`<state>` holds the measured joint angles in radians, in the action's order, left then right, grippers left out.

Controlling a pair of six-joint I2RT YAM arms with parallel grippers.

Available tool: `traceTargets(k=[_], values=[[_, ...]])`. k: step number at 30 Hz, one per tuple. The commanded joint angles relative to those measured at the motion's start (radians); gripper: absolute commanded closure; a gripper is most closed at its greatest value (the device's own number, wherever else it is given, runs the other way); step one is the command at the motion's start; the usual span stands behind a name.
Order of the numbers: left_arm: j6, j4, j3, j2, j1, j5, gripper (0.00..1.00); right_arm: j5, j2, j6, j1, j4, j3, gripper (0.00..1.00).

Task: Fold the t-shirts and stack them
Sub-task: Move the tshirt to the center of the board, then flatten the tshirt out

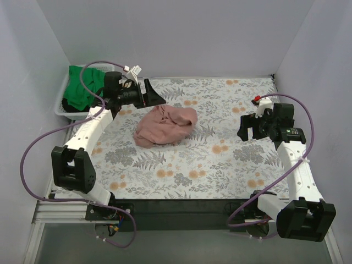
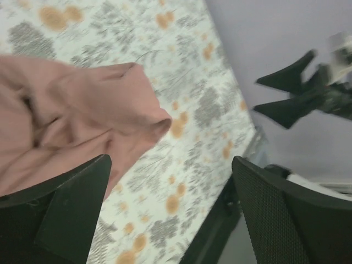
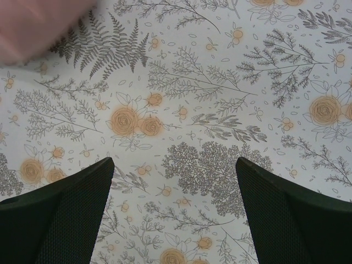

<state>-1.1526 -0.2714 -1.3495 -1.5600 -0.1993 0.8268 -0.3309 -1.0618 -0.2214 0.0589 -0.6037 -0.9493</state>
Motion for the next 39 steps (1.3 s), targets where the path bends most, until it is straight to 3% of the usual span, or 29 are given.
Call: traceTargets(k=[1, 7, 10, 13, 17, 26, 31, 39], values=[[0.255, -0.170, 0.045, 0.081, 0.026, -0.109, 0.07, -0.057, 0.013, -0.016, 0.004, -0.001, -0.009, 0.02], [0.370, -0.282, 0.108, 0.150, 0.026, -0.052, 0.04, -0.223, -0.044, -0.015, -0.016, 0.002, -0.020, 0.02], [0.491, -0.340, 0.185, 0.173, 0.023, -0.138, 0.04, -0.208, -0.095, -0.021, -0.111, 0.018, -0.037, 0.02], [0.596, -0.394, 0.260, 0.152, 0.023, -0.232, 0.15, -0.133, -0.170, -0.036, -0.252, 0.038, -0.083, 0.07], [0.608, -0.391, 0.331, 0.127, 0.023, -0.281, 0.24, -0.051, -0.325, -0.035, -0.405, 0.038, -0.212, 0.17], [0.613, -0.338, 0.429, 0.086, 0.023, -0.429, 0.20, 0.047, -0.579, -0.038, -0.680, 0.028, -0.377, 0.23], [0.613, -0.302, 0.477, 0.069, 0.024, -0.489, 0.21, 0.127, -0.704, -0.035, -0.735, 0.044, -0.450, 0.32], [0.576, -0.272, 0.448, -0.024, 0.026, -0.457, 0.27, 0.239, -0.813, -0.044, -0.784, 0.068, -0.545, 0.34]])
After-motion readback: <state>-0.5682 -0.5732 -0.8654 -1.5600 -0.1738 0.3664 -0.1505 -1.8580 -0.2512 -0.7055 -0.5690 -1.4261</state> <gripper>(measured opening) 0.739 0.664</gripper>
